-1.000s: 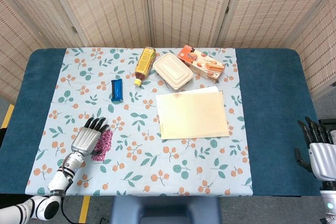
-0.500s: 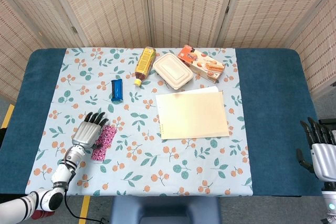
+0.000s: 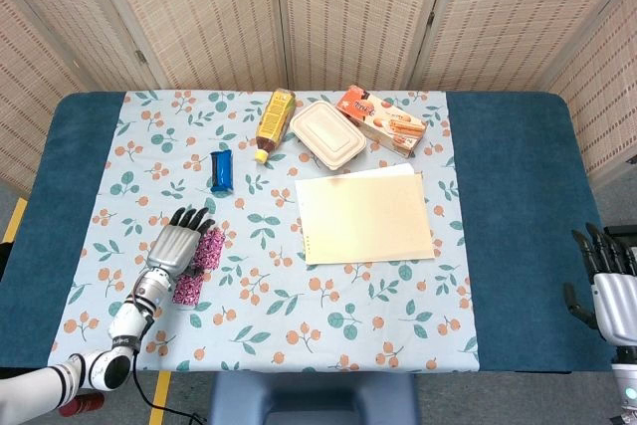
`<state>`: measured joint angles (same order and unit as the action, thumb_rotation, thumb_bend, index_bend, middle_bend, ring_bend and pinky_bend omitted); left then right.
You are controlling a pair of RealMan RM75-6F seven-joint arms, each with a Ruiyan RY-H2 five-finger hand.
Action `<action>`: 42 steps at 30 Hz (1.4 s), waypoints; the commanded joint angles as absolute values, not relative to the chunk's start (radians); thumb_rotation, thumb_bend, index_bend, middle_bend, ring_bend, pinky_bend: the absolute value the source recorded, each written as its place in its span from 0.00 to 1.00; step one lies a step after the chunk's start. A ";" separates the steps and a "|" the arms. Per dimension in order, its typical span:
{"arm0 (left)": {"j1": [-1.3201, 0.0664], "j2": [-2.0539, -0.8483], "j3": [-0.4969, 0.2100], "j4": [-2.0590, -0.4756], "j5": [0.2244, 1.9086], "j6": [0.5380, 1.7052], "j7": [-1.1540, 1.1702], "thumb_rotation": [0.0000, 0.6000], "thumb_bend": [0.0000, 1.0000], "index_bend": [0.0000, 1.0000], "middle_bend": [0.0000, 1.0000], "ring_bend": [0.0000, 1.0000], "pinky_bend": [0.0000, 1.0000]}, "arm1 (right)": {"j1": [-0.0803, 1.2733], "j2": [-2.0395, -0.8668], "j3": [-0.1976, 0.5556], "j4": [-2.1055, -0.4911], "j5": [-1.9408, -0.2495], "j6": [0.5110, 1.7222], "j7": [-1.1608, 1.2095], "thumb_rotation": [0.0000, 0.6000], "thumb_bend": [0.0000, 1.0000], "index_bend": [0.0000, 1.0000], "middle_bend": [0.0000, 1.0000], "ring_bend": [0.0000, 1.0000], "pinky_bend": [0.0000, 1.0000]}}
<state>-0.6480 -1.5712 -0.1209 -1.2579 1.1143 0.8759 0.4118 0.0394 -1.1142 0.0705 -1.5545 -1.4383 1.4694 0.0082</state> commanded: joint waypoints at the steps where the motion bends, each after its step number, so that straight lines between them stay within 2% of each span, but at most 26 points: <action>1: -0.656 -1.578 -0.125 -1.250 1.109 0.872 0.410 1.00 0.18 0.16 0.04 0.00 0.00 | 0.039 -1.114 0.070 -1.555 -1.439 1.470 0.008 1.00 0.50 0.00 0.00 0.00 0.00; 9: -0.655 -1.556 -0.122 -1.300 1.131 0.902 0.396 1.00 0.18 0.17 0.04 0.00 0.00 | 0.039 -1.112 0.072 -1.557 -1.439 1.470 0.007 1.00 0.50 0.00 0.00 0.00 0.00; 14: -0.644 -1.483 -0.108 -1.407 1.174 0.910 0.348 1.00 0.18 0.22 0.04 0.00 0.00 | 0.041 -1.114 0.071 -1.553 -1.441 1.467 0.011 1.00 0.50 0.00 0.00 0.00 0.00; 20: -0.648 -1.414 -0.127 -1.502 1.162 0.870 0.247 0.99 0.18 0.29 0.04 0.00 0.00 | 0.037 -1.115 0.069 -1.547 -1.451 1.476 0.023 1.00 0.50 0.00 0.00 0.00 0.00; 22: -0.652 -1.402 -0.133 -1.512 1.158 0.859 0.221 0.90 0.18 0.30 0.04 0.00 0.00 | 0.034 -1.114 0.068 -1.544 -1.454 1.481 0.028 1.00 0.50 0.00 0.00 0.00 0.00; 25: -0.660 -1.403 -0.135 -1.504 1.150 0.846 0.204 0.69 0.18 0.32 0.04 0.00 0.00 | 0.030 -1.115 0.067 -1.540 -1.457 1.487 0.036 1.00 0.50 0.00 0.00 0.00 0.00; 28: -0.667 -1.414 -0.130 -1.485 1.139 0.833 0.202 0.59 0.17 0.32 0.04 0.00 0.00 | 0.026 -1.117 0.065 -1.534 -1.458 1.491 0.044 1.00 0.50 0.00 0.00 0.00 0.00; 31: -0.675 -1.431 -0.123 -1.457 1.122 0.818 0.208 0.53 0.17 0.32 0.04 0.00 0.00 | 0.024 -1.119 0.064 -1.528 -1.459 1.491 0.050 1.00 0.50 0.00 0.00 0.00 0.00; 42: -0.696 -1.481 -0.107 -1.386 1.074 0.790 0.233 0.47 0.16 0.32 0.03 0.00 0.00 | 0.025 -1.126 0.064 -1.519 -1.457 1.485 0.057 1.00 0.50 0.00 0.00 0.00 0.00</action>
